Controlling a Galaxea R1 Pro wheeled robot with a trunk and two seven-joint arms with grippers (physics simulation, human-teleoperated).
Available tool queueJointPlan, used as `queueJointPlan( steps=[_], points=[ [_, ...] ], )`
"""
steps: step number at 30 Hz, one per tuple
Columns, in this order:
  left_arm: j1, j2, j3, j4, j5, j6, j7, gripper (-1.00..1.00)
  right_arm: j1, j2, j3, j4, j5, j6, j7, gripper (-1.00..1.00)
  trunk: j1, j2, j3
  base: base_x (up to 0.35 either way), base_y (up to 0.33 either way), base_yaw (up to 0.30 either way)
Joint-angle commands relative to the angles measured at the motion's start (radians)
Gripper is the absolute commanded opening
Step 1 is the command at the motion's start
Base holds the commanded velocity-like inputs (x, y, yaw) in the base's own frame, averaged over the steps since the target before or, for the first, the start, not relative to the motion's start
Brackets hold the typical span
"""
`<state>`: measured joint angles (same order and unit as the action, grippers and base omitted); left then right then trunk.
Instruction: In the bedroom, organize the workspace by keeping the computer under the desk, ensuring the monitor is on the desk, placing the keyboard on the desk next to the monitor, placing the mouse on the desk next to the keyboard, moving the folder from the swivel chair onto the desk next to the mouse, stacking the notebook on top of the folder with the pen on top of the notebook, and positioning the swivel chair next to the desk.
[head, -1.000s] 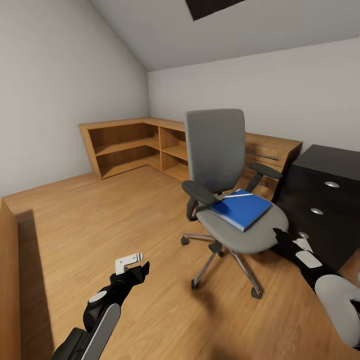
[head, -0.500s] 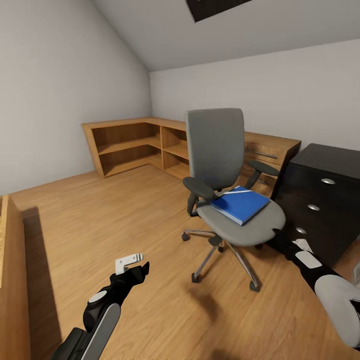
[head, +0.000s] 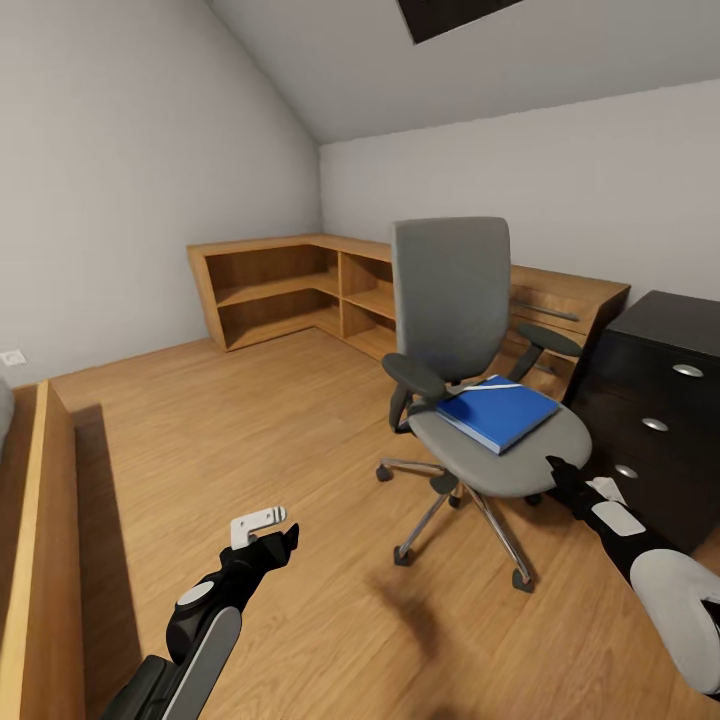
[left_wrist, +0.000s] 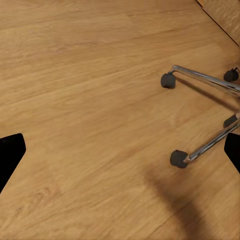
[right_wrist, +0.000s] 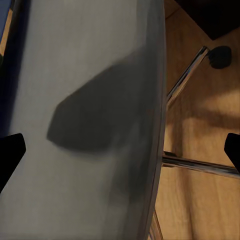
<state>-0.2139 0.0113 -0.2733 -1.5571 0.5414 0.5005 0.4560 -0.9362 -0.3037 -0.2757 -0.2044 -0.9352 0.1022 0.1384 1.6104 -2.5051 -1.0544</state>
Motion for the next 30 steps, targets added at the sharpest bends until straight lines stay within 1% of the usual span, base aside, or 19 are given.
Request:
queueJointPlan(
  steps=[1, 7, 10, 11, 16, 26, 30],
  points=[
    [-0.001, 0.001, -0.003, -0.001, 0.010, 0.001, 0.010, 1.00, 0.000, 0.000, 0.004, 0.003, -0.001, 0.004, 0.000, 1.00, 0.000, 0.000, -0.001, 0.000, 0.000, 0.002],
    [-0.001, 0.001, -0.003, -0.001, 0.011, 0.001, 0.011, 1.00, 0.000, 0.000, 0.004, 0.003, 0.000, 0.003, 0.001, 1.00, 0.000, 0.000, -0.001, 0.007, 0.000, 0.000],
    [-0.001, 0.001, -0.003, 0.000, 0.011, 0.001, 0.012, 1.00, 0.000, 0.002, 0.006, 0.003, 0.001, 0.001, 0.001, 1.00, 0.000, 0.000, -0.001, 0.309, 0.000, 0.052],
    [-0.001, 0.001, -0.002, 0.001, 0.011, 0.001, 0.014, 1.00, 0.000, 0.009, 0.006, 0.003, 0.002, 0.000, 0.001, 1.00, 0.000, 0.000, -0.001, 0.235, 0.000, 0.189],
    [-0.001, 0.001, -0.001, 0.002, 0.011, 0.001, 0.014, 1.00, 0.000, 0.014, 0.006, 0.003, 0.003, -0.001, 0.001, 1.00, 0.000, 0.000, -0.001, 0.210, 0.000, 0.243],
    [-0.001, 0.001, -0.002, 0.002, 0.011, 0.000, 0.012, 1.00, 0.000, 0.014, 0.005, 0.002, 0.003, -0.001, 0.002, 1.00, 0.000, 0.000, -0.001, 0.298, 0.000, 0.267],
    [-0.001, 0.001, -0.002, 0.002, 0.011, 0.000, 0.015, 1.00, 0.000, 0.015, 0.005, 0.003, 0.003, -0.001, 0.002, 1.00, 0.000, 0.000, -0.001, 0.266, -0.016, 0.085]
  ],
)
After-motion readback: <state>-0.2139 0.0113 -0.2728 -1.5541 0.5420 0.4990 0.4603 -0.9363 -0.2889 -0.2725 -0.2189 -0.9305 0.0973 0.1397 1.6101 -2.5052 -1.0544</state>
